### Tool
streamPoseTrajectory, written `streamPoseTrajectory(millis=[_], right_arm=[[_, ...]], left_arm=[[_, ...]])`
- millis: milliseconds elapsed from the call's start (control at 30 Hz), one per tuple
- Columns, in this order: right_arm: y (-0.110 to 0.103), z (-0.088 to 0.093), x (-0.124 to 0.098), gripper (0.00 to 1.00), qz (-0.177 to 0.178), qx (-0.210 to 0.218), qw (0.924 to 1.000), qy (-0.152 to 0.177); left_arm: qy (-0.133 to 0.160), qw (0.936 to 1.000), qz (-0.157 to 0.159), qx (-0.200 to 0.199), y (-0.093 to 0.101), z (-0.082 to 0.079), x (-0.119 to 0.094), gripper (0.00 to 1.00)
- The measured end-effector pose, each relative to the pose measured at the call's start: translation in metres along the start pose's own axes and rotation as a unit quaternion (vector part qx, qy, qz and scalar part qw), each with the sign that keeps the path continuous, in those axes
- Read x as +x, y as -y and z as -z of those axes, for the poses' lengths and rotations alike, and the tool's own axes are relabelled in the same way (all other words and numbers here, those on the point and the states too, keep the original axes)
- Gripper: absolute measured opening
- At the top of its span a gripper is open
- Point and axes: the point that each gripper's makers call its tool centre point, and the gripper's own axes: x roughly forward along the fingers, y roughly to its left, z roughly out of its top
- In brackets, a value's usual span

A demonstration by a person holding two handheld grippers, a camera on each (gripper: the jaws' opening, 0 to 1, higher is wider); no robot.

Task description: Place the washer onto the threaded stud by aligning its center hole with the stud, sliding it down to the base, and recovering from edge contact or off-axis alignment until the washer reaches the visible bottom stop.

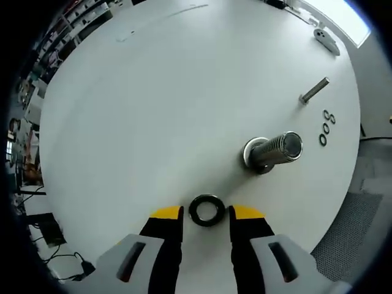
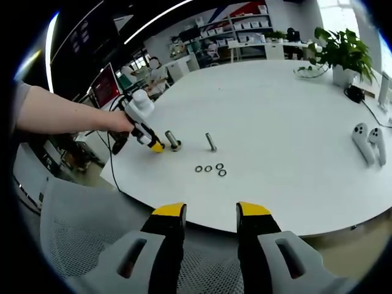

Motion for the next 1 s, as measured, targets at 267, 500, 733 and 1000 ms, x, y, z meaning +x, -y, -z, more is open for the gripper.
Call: streamPoseTrajectory(millis=[267,500,733,1000], right_arm=[[0.000,0.000,0.000,0.35,0.001,0.001,1.0000,0.000],[0.001,0.000,0.000,0.35,0.002,0.002,1.0000,0.002],[-0.001,-0.001,0.000,0.35,-0.001,0.000,1.0000,0.002],[-0.001,-0.002,0.000,0.35,-0.002,0.002,1.0000,0.006]], left_arm=[[-0.034,0.9993,-0.008,-0.013,0.004,0.001,0.003,0.20],[-0.031,0.9992,-0.007,-0.024,0.021,0.008,-0.007,0.20],[-0.045,0.9989,-0.001,-0.016,0.030,0.015,-0.004,0.20],[-0.030,0.9993,-0.002,-0.022,0.037,0.022,-0.004,0.19]])
